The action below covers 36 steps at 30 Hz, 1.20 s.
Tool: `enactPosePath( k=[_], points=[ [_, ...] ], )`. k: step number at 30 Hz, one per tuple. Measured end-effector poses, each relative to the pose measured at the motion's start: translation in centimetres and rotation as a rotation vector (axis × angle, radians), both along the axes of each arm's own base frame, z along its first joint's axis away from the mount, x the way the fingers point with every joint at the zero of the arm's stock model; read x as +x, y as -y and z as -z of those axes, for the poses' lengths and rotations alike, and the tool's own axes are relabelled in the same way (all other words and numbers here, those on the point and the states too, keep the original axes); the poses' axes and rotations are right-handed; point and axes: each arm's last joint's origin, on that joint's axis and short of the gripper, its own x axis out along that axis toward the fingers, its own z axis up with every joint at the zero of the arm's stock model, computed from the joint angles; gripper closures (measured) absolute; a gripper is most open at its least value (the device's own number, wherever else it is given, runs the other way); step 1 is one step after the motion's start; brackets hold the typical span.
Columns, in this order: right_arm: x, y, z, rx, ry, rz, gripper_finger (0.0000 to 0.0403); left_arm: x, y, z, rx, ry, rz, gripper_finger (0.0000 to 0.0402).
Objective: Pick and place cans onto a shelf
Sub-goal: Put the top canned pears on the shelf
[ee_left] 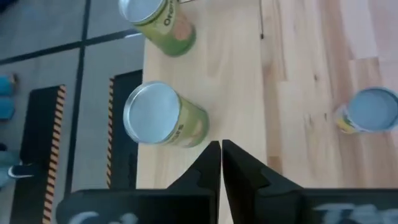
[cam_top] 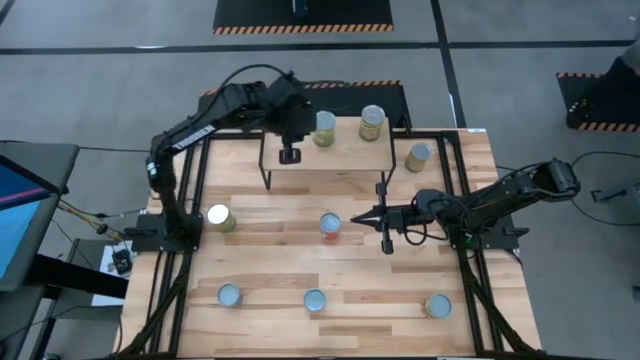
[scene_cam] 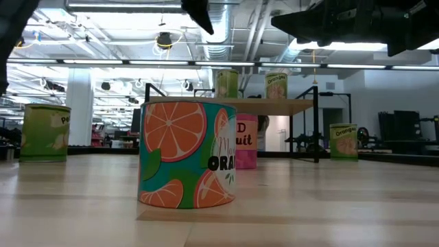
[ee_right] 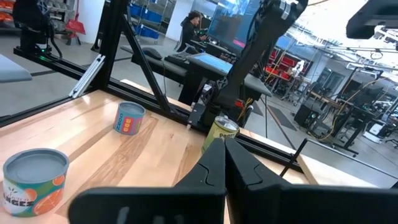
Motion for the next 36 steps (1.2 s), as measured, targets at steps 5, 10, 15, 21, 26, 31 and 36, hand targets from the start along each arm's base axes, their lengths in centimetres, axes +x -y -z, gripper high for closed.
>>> enactPosePath(
  k=[5, 10, 15, 21, 26, 31, 36],
  points=[
    [0.0, -0.3, 0.0, 0.0, 0.001, -0.01, 0.0392, -0.5, -1.1, 3.6, 0.038, -0.02, -0.056, 0.04],
    [0.0, -0.3, -0.1, -0.002, 0.008, -0.012, 0.0392, -1.3, -3.3, 7.7, 0.086, 0.024, -0.16, 0.04],
    [0.0, -0.3, -0.1, -0.001, 0.013, -0.009, 0.0392, -1.5, -6.4, 11.5, 0.154, 0.091, -0.299, 0.0401],
    [0.0, -0.3, -0.1, -0.001, 0.013, -0.009, 0.0392, -1.7, -8.1, 14.0, 0.145, 0.165, -0.321, 0.0401],
    [0.0, -0.3, -0.1, 0.0, 0.013, 0.002, 0.0392, -1.4, -8.1, 13.9, 0.054, 0.268, -0.233, 0.0401],
    [0.0, -0.2, 0.0, 0.001, -0.001, 0.043, 0.0392, -1.0, -8.0, 13.6, -0.024, 0.346, -0.172, 0.0401],
    [0.0, -0.1, 0.0, 0.004, -0.003, 0.07, 0.0392, -0.9, -7.8, 13.6, -0.059, 0.364, -0.136, 0.0401]
  ],
)
